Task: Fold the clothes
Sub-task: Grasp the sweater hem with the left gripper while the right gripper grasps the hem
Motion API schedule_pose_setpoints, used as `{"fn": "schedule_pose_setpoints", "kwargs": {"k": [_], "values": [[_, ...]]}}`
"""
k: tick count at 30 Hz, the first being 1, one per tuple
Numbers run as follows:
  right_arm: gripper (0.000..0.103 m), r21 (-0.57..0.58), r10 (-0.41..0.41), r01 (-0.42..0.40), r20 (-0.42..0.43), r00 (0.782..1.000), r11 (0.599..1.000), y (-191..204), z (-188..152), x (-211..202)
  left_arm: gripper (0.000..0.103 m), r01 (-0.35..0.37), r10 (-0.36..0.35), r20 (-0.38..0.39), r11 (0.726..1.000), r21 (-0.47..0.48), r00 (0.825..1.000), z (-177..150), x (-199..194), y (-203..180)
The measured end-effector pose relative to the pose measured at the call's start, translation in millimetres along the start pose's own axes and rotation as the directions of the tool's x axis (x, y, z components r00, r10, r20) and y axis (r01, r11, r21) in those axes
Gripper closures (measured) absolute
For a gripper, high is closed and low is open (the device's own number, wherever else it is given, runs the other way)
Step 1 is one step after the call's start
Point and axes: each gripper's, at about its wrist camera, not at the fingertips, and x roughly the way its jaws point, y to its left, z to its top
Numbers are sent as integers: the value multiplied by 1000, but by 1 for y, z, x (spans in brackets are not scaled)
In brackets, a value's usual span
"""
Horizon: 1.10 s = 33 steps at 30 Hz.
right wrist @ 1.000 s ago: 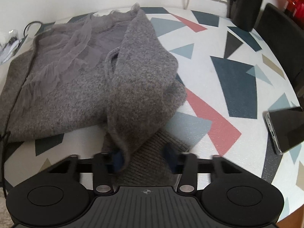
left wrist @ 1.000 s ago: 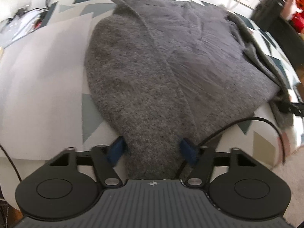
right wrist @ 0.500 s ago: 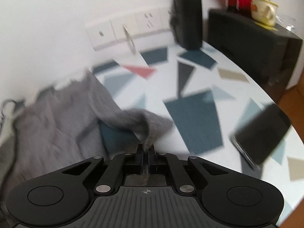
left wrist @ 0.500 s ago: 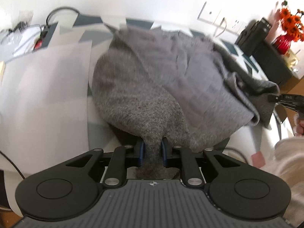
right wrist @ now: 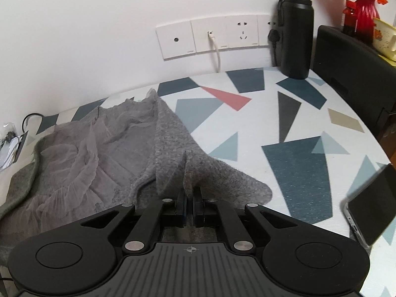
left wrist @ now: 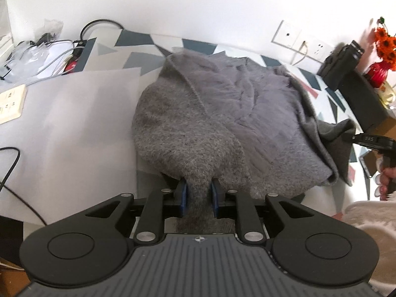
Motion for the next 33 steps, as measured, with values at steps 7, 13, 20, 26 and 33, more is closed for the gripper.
{"fn": "schedule_pose_setpoints", "kwargs": {"k": [7, 13, 20, 26, 33], "values": [[99, -33, 10, -11, -14, 1000, 999, 9, -5, 5, 81, -38, 42, -118, 999, 36, 992, -15, 18, 0], [99, -25, 23, -24, -25, 999, 999, 9, -9, 7, 81, -42, 46, -182, 999, 28, 982, -31, 33, 7], [99, -37, 29, -30, -40, 999, 999, 12, -16, 7, 84, -71, 73, -191, 997, 20, 979, -48, 41, 8], [99, -38, 28, -29, -45, 999, 999, 12, -16, 5, 96, -29, 30, -35, 999, 15, 999, -34, 8, 2], [99, -47, 43, -44, -31, 999, 998, 18, -11, 4, 97, 25, -19, 92, 997, -68, 996, -10, -21, 9]]}}
